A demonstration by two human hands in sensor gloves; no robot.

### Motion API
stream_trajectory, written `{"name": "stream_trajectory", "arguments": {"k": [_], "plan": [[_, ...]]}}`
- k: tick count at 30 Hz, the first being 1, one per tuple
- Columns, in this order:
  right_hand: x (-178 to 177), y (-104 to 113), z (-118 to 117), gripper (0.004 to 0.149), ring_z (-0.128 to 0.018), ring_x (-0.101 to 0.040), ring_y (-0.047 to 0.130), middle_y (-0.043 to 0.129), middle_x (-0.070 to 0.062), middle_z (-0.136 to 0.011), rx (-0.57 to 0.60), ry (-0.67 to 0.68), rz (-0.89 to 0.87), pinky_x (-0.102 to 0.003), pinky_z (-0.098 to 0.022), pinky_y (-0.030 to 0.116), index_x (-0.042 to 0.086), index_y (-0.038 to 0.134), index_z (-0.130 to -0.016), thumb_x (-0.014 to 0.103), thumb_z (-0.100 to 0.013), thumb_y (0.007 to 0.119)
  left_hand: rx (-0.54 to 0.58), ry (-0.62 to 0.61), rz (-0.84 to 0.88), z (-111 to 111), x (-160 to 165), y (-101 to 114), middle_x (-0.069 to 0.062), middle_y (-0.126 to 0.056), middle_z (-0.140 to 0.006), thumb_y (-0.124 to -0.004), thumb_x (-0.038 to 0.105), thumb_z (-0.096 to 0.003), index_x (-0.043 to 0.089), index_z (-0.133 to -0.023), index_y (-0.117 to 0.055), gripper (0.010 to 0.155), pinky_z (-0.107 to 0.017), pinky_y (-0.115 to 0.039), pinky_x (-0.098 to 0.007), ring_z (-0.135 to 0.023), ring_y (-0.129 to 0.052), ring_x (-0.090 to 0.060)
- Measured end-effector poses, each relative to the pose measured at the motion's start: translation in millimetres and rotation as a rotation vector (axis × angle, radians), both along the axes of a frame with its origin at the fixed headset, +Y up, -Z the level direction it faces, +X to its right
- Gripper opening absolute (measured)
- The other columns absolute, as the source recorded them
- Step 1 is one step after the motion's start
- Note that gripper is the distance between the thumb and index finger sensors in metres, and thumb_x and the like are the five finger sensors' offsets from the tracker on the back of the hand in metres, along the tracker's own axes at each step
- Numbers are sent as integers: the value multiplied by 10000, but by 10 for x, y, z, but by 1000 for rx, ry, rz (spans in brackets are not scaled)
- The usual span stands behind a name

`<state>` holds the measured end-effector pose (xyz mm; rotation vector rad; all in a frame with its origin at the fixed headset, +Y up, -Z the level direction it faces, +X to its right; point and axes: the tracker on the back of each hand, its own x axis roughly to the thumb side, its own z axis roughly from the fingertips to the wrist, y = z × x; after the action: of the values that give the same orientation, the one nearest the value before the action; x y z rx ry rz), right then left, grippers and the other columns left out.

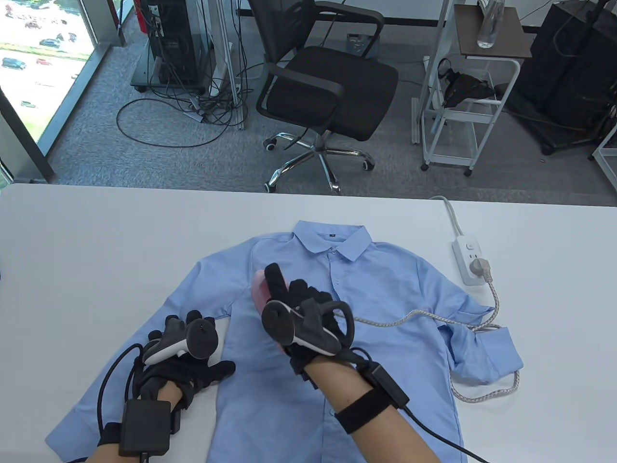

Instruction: Iron long-sleeve shirt with electric iron on table

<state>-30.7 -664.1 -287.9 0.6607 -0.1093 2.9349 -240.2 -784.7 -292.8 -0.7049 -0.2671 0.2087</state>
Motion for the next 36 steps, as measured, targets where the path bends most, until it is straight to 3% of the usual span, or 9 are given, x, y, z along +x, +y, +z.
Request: {"name": "stream_trajectory", "arguments": {"k": [2, 5, 11, 15, 21, 33, 36], "plan": [[-154, -59, 264, 600, -514, -323, 906, 803, -196, -813, -22, 29, 19, -645, -548, 749, 171, 310, -1136, 375, -645, 590, -86, -21, -1, 104, -22, 62, -360, 257, -1013, -496, 769, -425, -7, -1055, 182, 1207, -500, -48, -899, -852, 131, -739], [-295, -195, 481, 601, -500, -319, 911, 809, -199, -802, -20, 44, 63, -638, -535, 760, 159, 315, -1136, 373, -646, 589, -160, -63, -80, 269, -21, 52, -374, 283, -988, -536, 780, -412, -30, -1021, 227, 1269, -501, -36, -900, -842, 151, -739], [-366, -504, 689, 599, -492, -317, 907, 807, -199, -796, -89, 29, 115, -633, -527, 763, 154, 311, -1136, 377, -648, 580, -115, -95, -148, 434, 94, -71, -403, 298, -953, -521, 793, -409, -74, -965, 266, 1296, -497, -62, -914, -817, 153, -761], [-365, -562, 831, 595, -501, -315, 890, 788, -194, -805, 6, 48, 216, -639, -538, 751, 167, 290, -1139, 379, -654, 561, -112, -84, -134, 437, 93, -81, -402, 302, -952, -528, 788, -419, -72, -966, 267, 1293, -492, -64, -919, -812, 162, -759], [-216, -593, 901, 579, -486, -324, 895, 805, -213, -791, 57, 21, 300, -649, -521, 761, 148, 307, -1142, 355, -658, 546, -129, -74, -140, 437, 102, -74, -397, 310, -946, -539, 780, -413, -70, -962, 272, 1297, -489, -59, -925, -809, 174, -754], [458, -630, 754, 579, -487, -345, 903, 820, -231, -787, 88, -195, 446, -674, -532, 741, 117, 309, -1143, 333, -660, 544, -129, -68, -151, 435, 106, -69, -390, 312, -948, -537, 782, -405, -64, -962, 274, 1297, -492, -59, -923, -814, 173, -749], [531, -556, 678, 627, -543, -369, 894, 802, -227, -827, -21, -205, 443, -720, -584, 664, 87, 263, -1138, 341, -656, 573, -129, -71, -152, 434, 106, -70, -390, 312, -947, -533, 784, -404, -64, -961, 275, 1297, -493, -60, -922, -812, 173, -750]]}}
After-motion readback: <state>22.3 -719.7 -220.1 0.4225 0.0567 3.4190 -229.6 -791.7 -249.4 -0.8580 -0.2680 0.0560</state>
